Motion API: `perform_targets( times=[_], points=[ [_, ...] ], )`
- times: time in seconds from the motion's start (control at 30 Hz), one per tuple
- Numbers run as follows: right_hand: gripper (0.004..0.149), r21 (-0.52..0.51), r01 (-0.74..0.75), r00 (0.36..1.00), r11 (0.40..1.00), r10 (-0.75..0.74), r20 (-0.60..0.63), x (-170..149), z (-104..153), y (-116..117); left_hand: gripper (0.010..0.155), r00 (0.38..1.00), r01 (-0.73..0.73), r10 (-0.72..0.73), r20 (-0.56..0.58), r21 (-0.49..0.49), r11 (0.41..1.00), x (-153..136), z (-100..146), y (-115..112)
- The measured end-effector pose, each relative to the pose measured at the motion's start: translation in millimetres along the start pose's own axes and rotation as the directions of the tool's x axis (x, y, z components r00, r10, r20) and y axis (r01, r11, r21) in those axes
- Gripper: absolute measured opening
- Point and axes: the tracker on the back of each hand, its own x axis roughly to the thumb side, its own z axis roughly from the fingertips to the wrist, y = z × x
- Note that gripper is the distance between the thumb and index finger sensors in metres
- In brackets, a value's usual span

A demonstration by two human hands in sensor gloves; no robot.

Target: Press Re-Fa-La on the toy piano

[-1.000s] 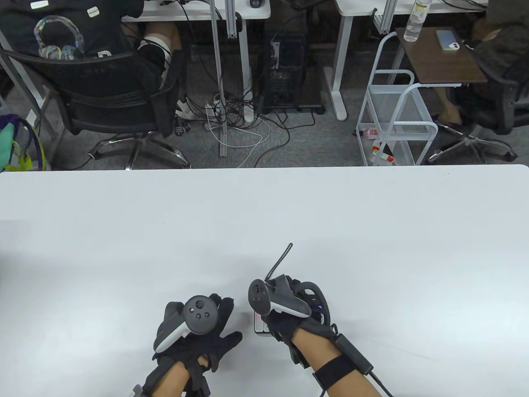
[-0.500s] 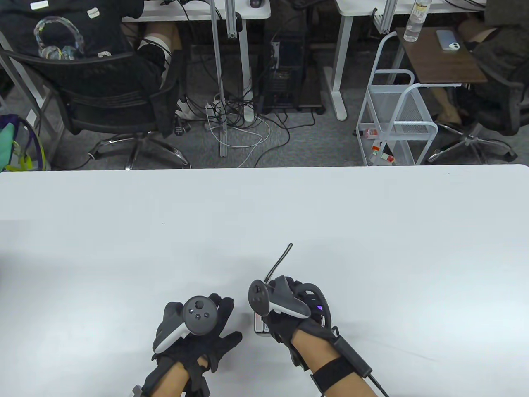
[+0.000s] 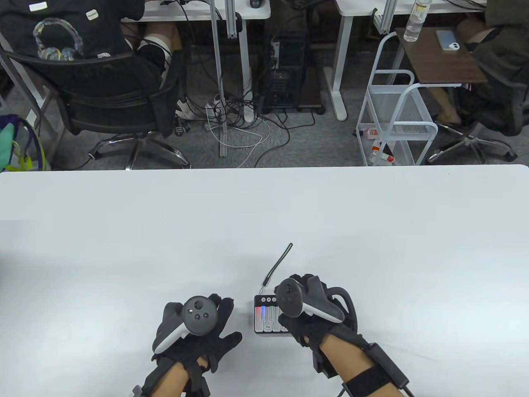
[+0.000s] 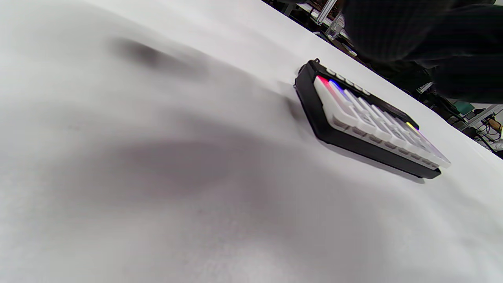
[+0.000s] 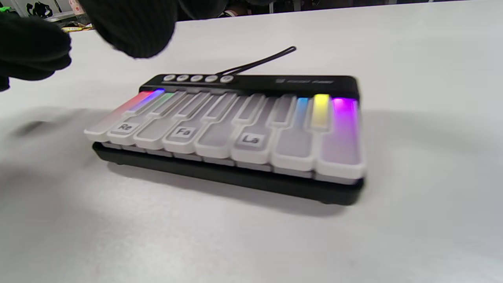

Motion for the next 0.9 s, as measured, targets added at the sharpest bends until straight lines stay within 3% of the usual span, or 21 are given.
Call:
perform_targets(
  times=[0.47,0.9],
  points=[
    [0.076,-0.083,0.128,0.989,0.988,-0.133,-0.060,-79.5,51.4,3.2,0.085,1.000,0.027,-0.027,0.008,0.007,1.000,2.9,0.6,-3.2],
    [0.077,-0.171,0.249,0.964,0.953,-0.262,-0.056,-114.1,51.5,36.2,0.085,0.999,0.034,-0.033,-0.003,0.028,0.999,1.6,-0.2,-4.3]
  ],
)
